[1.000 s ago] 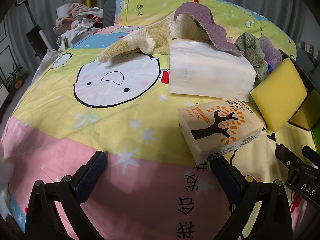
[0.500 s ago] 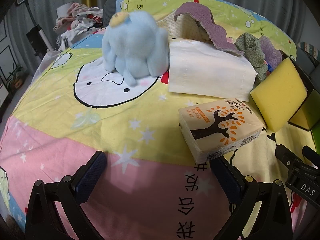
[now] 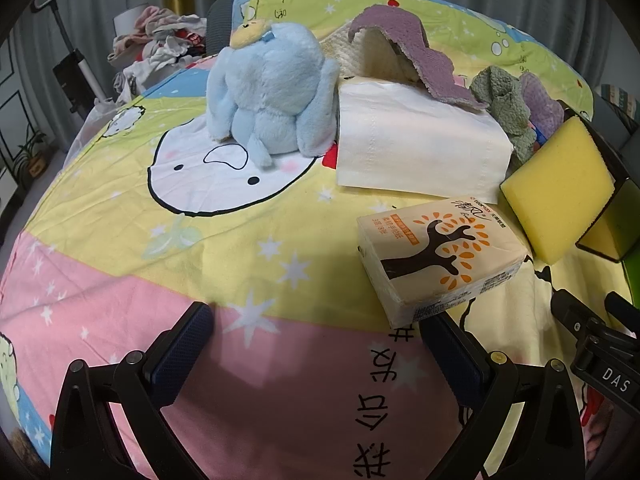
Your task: Organize soft objects
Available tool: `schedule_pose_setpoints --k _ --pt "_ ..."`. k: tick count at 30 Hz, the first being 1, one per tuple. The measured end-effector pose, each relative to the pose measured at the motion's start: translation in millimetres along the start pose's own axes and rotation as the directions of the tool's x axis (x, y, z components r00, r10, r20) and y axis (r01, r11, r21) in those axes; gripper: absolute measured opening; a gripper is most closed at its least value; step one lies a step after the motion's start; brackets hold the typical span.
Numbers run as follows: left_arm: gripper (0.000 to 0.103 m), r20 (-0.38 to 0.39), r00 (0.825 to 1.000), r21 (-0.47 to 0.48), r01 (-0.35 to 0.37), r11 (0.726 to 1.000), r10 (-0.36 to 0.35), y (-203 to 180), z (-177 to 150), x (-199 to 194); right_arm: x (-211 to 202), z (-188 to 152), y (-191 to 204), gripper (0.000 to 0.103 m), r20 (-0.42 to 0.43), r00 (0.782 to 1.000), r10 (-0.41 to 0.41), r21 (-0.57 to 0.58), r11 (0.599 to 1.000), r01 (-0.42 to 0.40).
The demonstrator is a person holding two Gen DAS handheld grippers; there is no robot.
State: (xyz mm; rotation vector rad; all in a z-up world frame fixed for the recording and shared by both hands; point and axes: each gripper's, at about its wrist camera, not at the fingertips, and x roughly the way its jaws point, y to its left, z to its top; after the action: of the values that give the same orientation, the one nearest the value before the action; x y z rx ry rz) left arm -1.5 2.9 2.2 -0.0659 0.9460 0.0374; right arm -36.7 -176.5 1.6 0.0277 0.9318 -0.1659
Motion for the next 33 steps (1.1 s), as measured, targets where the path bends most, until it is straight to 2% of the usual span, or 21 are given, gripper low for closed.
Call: schedule_pose_setpoints --k 8,10,12,14,17,21,23,25,26,28,29,32,33 --pt "0.103 -0.009 1.000 0.002 0.001 1.000 -0.001 0 1 0 1 5 2 0.102 -0.017 1.000 -0.016 0.009 1.000 0.016" --pt "0.103 -0.034 0.999 0.017 0.007 1.000 -0.006 1 3 0 2 11 -2 0.102 -0.026 1.000 -0.014 0.025 1.000 0.015" --pt "0.103 -0.089 0.996 0.005 0.019 1.000 -0.018 3 7 -2 -5 15 -7 0.101 -0.029 0.999 0.025 0.048 0.999 -0.024" --pt "0.103 -0.142 0.985 -0.022 0.099 0.995 -0.101 11 11 -9 -16 16 -14 0.097 -0.010 0.997 0.071 0.092 0.993 -0.070" --pt "0.103 -0.107 0.966 -0.096 0.224 0.970 -0.234 30 14 -33 -44 20 -22 0.096 0.063 0.989 0.133 0.121 0.983 -0.139" --pt "0.103 -0.049 0.936 -0.118 0.342 0.932 -0.349 42 22 -53 -75 35 -17 0.090 0.117 0.960 0.254 0.112 0.957 -0.267" --pt "0.103 -0.042 0.930 -0.114 0.359 0.926 -0.365 41 26 -55 -79 45 -9 0.080 0.099 0.943 0.318 0.116 0.937 -0.328" --pt "0.100 -0.045 0.925 -0.098 0.371 0.924 -0.376 35 29 -54 -74 57 6 0.074 0.049 0.903 0.427 0.124 0.894 -0.430" --pt "0.096 -0.044 0.925 -0.088 0.373 0.924 -0.378 31 30 -53 -68 63 12 0.066 0.018 0.884 0.468 0.134 0.875 -0.466" --pt "0.084 -0.050 0.923 -0.076 0.378 0.923 -0.382 25 32 -51 -55 70 30 0.055 -0.052 0.843 0.536 0.149 0.839 -0.524" --pt "0.083 -0.061 0.919 -0.074 0.386 0.919 -0.391 21 33 -47 -47 72 39 0.053 -0.080 0.835 0.544 0.141 0.836 -0.531" --pt "0.077 -0.086 0.907 -0.078 0.406 0.911 -0.411 17 33 -37 -27 72 66 0.055 -0.141 0.866 0.480 0.097 0.877 -0.470" --pt "0.077 -0.095 0.905 -0.086 0.406 0.910 -0.414 16 32 -33 -18 70 72 0.055 -0.160 0.868 0.470 0.091 0.882 -0.461"
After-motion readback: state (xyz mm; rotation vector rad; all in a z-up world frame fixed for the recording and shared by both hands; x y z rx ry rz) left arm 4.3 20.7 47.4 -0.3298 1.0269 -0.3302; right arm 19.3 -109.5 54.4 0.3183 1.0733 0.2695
